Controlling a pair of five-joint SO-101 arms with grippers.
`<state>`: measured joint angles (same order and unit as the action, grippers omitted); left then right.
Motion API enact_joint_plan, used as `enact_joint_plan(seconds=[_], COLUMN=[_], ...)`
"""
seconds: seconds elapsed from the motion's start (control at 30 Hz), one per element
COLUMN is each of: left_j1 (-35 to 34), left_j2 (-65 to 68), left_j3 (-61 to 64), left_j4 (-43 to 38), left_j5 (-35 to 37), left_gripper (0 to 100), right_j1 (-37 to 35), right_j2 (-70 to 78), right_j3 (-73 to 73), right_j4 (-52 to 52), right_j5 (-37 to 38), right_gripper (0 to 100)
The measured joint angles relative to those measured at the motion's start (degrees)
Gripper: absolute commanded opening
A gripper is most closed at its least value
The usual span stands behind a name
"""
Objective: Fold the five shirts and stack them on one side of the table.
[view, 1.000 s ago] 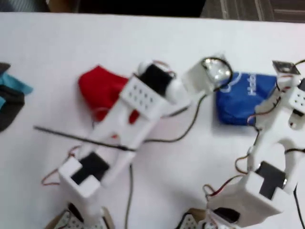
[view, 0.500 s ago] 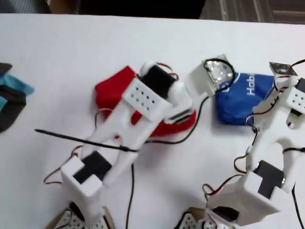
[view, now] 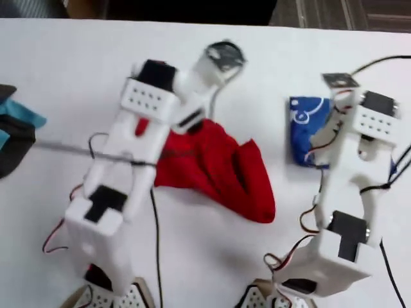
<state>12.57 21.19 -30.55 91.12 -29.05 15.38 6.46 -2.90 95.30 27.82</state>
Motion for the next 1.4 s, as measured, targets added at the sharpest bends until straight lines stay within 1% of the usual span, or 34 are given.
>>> enact_joint_plan(seconds=[0.1, 0.2, 0.23, 0.27, 0.37, 0.43, 0.53, 0.7, 0.83, 0.97, 1.07, 1.17, 1.3, 1.4], left_j1=[-3.43, -5.27, -5.54, -5.8, -6.51, -7.38, -9.49, -16.09, -20.66, -22.51, -23.91, -26.2, -29.1, -30.07], left_j2=[5.8, 11.16, 12.92, 14.24, 16.79, 16.97, 16.97, 16.97, 16.88, 16.26, 13.63, 9.32, 1.85, -4.48], left_j3=[1.23, 1.23, 1.32, 1.76, 1.85, 1.85, 1.85, 1.85, 1.85, 1.85, 4.92, 9.85, 16.62, 21.27], left_j4=[-4.57, -5.98, -5.98, -5.98, -5.8, -4.75, -2.9, 0.88, 4.4, 8.7, 9.58, 9.58, 9.58, 9.58], left_j5=[0.0, -0.18, -0.18, -0.18, -0.18, -0.18, -0.18, -0.18, -0.18, -0.18, -0.18, -0.18, -3.08, -3.87], left_gripper=[20, 20, 19, 16, 2, 4, 3, 3, 3, 3, 3, 3, 3, 3], right_j1=[-4.75, -9.32, -10.73, -11.96, -15.91, -18.46, -22.68, -28.66, -29.45, -29.45, -29.45, -29.45, -29.45, -29.45], right_j2=[0.0, 0.0, 0.0, 0.0, 0.0, 0.0, 0.0, 0.0, 0.0, 0.0, 0.0, 0.0, 0.0, 0.0], right_j3=[0.0, 0.0, 0.0, 0.0, 0.0, 0.0, 1.49, 5.98, 8.53, 12.31, 15.3, 18.9, 23.65, 26.29], right_j4=[0.0, 0.0, 0.0, 0.0, 0.0, 0.0, 0.0, -1.49, -8.35, -16.26, -21.36, -23.3, -23.91, -24.88], right_j5=[0.0, 0.0, 0.0, 0.0, 0.0, 0.0, 0.0, 0.09, 0.09, 0.09, 0.09, 0.09, 0.09, 0.09], right_gripper=[25.4, 25.4, 25.4, 25.4, 25.4, 25.4, 25.4, 25.4, 25.4, 25.2, 25.2, 25.2, 25.2, 25.2])
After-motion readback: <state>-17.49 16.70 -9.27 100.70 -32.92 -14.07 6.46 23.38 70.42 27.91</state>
